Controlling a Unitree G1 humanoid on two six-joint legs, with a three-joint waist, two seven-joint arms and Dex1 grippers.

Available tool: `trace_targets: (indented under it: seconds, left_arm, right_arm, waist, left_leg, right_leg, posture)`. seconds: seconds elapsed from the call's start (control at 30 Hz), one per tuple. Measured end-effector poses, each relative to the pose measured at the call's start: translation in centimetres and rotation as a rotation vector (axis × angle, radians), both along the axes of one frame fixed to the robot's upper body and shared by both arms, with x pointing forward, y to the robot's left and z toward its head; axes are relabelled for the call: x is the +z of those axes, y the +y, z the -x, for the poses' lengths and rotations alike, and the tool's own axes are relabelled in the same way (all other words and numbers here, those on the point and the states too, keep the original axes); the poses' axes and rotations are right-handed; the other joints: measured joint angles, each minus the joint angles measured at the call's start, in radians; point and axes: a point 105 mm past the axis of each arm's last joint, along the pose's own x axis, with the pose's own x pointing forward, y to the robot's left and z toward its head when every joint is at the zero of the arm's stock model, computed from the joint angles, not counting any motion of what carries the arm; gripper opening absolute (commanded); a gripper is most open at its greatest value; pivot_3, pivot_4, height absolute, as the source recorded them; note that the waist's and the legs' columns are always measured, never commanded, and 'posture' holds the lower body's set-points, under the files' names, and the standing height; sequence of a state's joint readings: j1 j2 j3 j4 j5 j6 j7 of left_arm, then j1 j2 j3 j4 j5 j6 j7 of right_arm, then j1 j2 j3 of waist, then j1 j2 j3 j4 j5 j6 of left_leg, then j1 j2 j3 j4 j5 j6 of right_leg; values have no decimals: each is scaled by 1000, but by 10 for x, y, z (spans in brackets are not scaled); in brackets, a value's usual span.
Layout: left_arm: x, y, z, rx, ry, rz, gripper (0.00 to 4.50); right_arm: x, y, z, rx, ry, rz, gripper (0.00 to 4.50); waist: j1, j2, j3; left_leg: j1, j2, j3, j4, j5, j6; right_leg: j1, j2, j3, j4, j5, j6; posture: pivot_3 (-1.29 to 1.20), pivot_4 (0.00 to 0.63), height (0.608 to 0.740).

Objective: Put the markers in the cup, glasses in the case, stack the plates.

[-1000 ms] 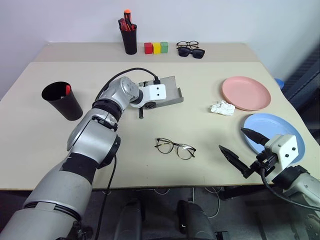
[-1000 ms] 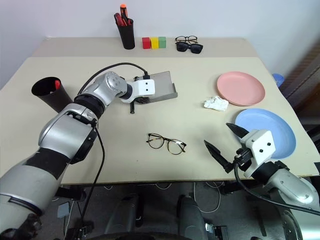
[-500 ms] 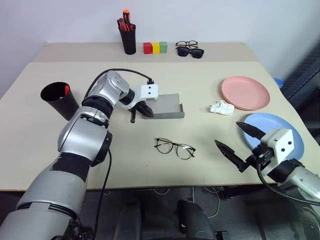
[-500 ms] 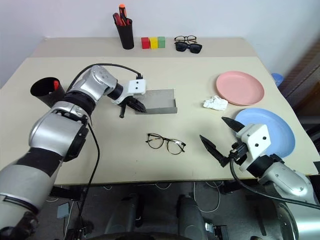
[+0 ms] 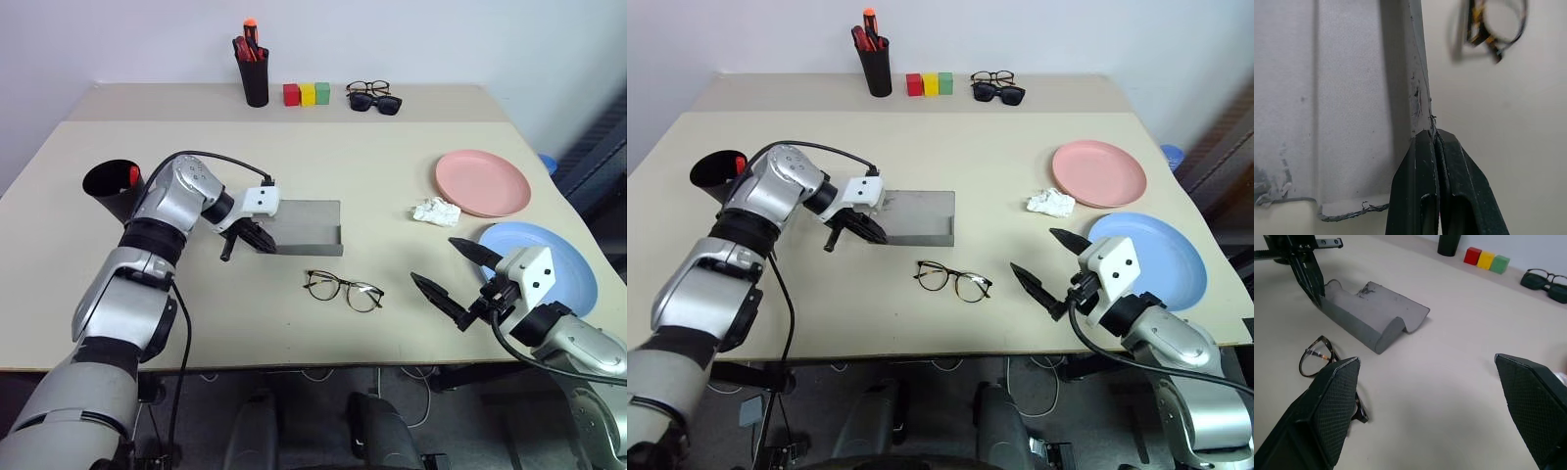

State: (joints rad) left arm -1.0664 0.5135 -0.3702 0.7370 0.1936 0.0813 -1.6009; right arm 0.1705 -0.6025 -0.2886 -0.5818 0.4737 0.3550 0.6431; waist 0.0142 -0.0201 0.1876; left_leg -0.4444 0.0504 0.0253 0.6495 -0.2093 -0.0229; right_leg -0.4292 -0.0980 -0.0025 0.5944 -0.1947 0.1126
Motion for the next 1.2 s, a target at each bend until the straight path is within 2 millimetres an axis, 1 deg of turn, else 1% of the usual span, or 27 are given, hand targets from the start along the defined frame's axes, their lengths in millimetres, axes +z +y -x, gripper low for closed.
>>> trace_targets:
  seconds: [0.1, 0.2, 0.5, 0.77, 1.03, 1.13, 1.17, 1.2]
  left_arm:
    - [0, -10, 8, -22, 16, 20, 47]
    - [3, -16, 11, -29, 14, 13, 47]
    - [-2, -31, 7, 82, 51, 39, 47]
    - [5, -40, 6, 135, 34, 46, 47]
    - [5, -46, 14, 124, 30, 40, 47]
    - [6, -48, 18, 98, 29, 48, 788]
    - [6, -49, 20, 89, 31, 55, 1197]
    - [5, -50, 21, 85, 34, 60, 1729]
  right_arm:
    - [1, 1, 1, 9, -7, 1, 4500]
    - [0, 0, 1, 11, -11, 6, 4500]
    - [-4, -2, 3, -2, -3, 18, 4500]
    - [-3, 0, 2, -9, -10, 16, 4500]
    - [-4, 0, 2, -10, 2, 17, 4500]
    - [-4, 0, 2, -9, 3, 17, 4500]
    - [-4, 0, 2, -9, 3, 17, 4500]
    - [-4, 0, 2, -8, 3, 17, 4500]
  waist:
    - [-1, 0, 0]
    - [-1, 0, 0]
    - [-1, 0, 0]
    - [-1, 0, 0]
    - [-1, 0, 0]
    - [-1, 0, 0]
    - [-1, 0, 0]
    - [-1, 0, 0]
  left_leg:
    - [0, 0, 0, 0, 0, 0]
    - [1, 0, 0, 0, 0, 0]
    - [1, 0, 0, 1, 0, 0]
    - [1, 0, 0, 0, 0, 0]
    - [1, 0, 0, 0, 0, 0]
    - [1, 0, 0, 0, 0, 0]
    - [1, 0, 0, 0, 0, 0]
    - [1, 0, 0, 0, 0, 0]
  right_leg:
    - [0, 0, 0, 1, 0, 0]
    - [0, 0, 0, 1, 0, 0]
    - [0, 0, 0, 1, 0, 0]
    - [0, 0, 0, 1, 0, 0]
    - [0, 0, 0, 1, 0, 0]
    - [0, 0, 0, 1, 0, 0]
    - [0, 0, 0, 1, 0, 0]
    - [0, 0, 0, 1, 0, 0]
  posture:
    - [0, 150, 740]
    - [0, 150, 740]
    - [0, 150, 740]
    - [0, 150, 740]
    - [0, 150, 740]
    - [0, 150, 740]
    - [0, 150, 740]
    - [0, 150, 740]
